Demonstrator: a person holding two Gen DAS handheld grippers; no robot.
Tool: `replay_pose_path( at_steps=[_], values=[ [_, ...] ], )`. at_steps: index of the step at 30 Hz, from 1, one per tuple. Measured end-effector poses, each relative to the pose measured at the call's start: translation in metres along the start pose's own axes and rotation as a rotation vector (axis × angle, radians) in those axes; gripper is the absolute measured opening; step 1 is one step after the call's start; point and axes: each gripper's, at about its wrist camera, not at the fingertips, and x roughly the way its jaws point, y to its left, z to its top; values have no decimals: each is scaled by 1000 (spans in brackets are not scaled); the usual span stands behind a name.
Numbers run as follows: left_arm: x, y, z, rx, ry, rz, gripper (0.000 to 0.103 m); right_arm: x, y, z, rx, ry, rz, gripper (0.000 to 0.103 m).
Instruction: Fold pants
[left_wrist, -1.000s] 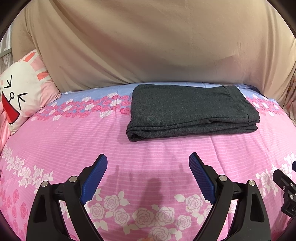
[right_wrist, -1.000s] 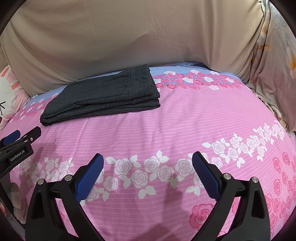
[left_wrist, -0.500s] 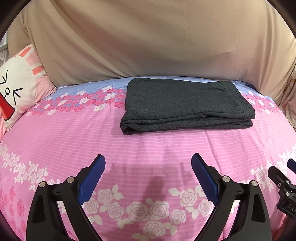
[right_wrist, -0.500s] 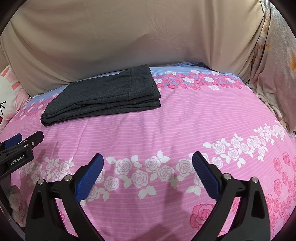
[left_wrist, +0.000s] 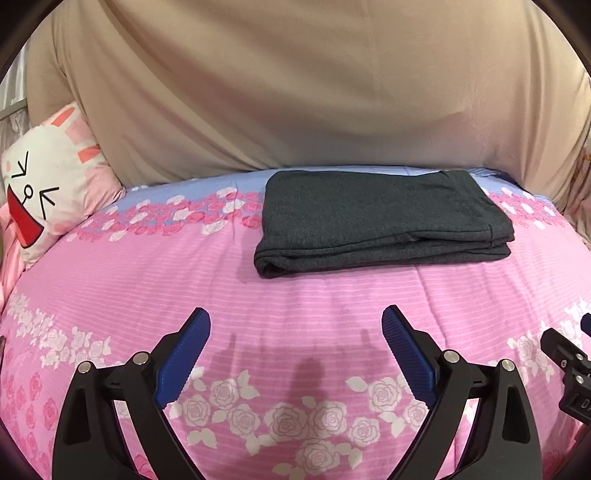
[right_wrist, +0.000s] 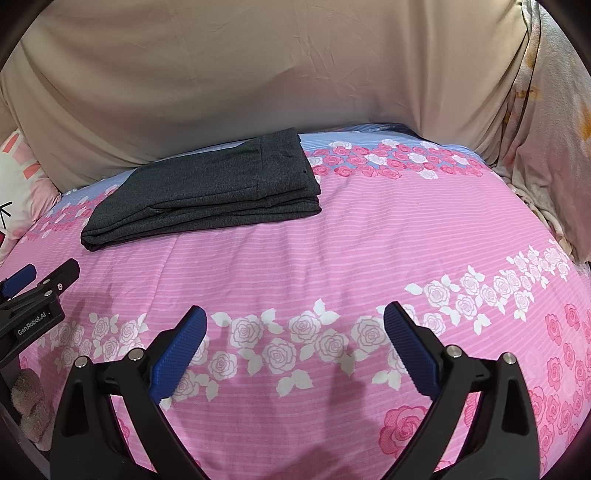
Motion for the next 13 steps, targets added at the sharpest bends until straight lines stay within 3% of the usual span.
replay_pose_path(
  at_steps=[13],
  values=[
    [2, -4, 1, 21, 19, 2, 89, 1, -1, 0, -2, 1, 3, 95]
  ],
)
